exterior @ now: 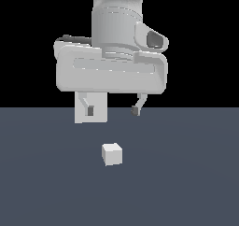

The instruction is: Plug the charger into the wall socket.

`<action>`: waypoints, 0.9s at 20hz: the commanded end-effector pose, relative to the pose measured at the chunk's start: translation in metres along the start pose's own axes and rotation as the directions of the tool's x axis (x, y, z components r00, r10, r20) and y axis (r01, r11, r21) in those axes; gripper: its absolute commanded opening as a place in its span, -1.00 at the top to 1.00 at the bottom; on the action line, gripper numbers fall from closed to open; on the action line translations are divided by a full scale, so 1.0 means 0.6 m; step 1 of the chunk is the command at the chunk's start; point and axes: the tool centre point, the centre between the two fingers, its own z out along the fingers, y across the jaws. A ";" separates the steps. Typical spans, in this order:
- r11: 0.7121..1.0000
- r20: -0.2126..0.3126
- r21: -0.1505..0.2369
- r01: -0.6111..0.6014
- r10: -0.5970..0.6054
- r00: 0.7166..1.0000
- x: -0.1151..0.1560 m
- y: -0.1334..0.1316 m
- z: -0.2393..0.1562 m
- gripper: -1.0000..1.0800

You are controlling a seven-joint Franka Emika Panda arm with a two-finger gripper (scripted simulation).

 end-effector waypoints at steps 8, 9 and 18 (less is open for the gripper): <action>0.997 -0.066 0.012 0.071 -0.070 0.995 -0.030 -0.008 0.031 -0.92; 0.997 -0.070 0.013 0.076 -0.074 0.995 -0.032 -0.009 0.033 -0.92; 0.996 -0.081 0.015 0.088 -0.086 0.993 -0.037 -0.009 0.040 -0.92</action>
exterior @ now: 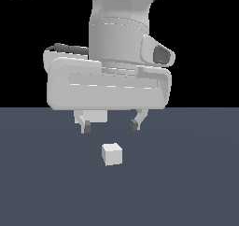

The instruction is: Plug the charger into the wall socket.

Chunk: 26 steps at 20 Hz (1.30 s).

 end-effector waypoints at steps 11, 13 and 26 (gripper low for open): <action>1.000 -0.001 -0.001 0.003 -0.003 1.000 -0.019 0.000 0.055 -0.92; 1.000 -0.001 -0.001 0.003 -0.003 1.000 -0.023 0.000 0.067 -0.92; 1.000 -0.001 0.000 0.004 -0.004 1.000 -0.027 0.000 0.081 1.00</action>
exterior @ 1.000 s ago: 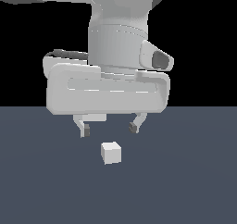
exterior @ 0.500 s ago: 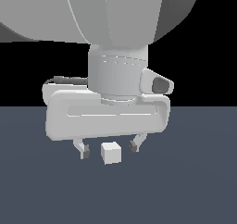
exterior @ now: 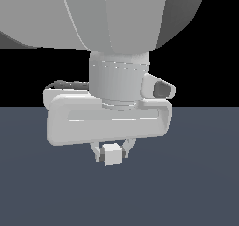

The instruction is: Plug the charger into the wall socket.

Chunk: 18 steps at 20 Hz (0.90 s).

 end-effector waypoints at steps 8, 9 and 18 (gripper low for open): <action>1.000 0.000 0.000 0.000 0.000 1.000 0.007 -0.002 -0.003 1.00; 1.000 -0.001 0.001 0.000 0.000 1.000 0.011 -0.003 -0.005 1.00; 1.000 -0.002 0.002 -0.001 0.001 1.000 0.082 -0.021 -0.041 1.00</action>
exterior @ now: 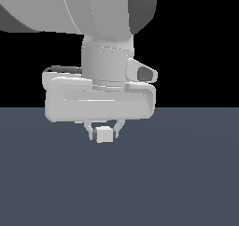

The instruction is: Plug the charger into the wall socket.

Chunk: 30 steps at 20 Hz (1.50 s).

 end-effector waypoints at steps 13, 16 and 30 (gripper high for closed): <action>1.000 0.000 -0.001 -0.001 0.001 1.000 0.124 -0.026 -0.058 1.00; 1.000 0.000 -0.001 -0.001 0.001 1.000 0.130 -0.026 -0.060 1.00; 1.000 0.000 -0.002 -0.001 0.001 1.000 0.153 -0.027 -0.052 1.00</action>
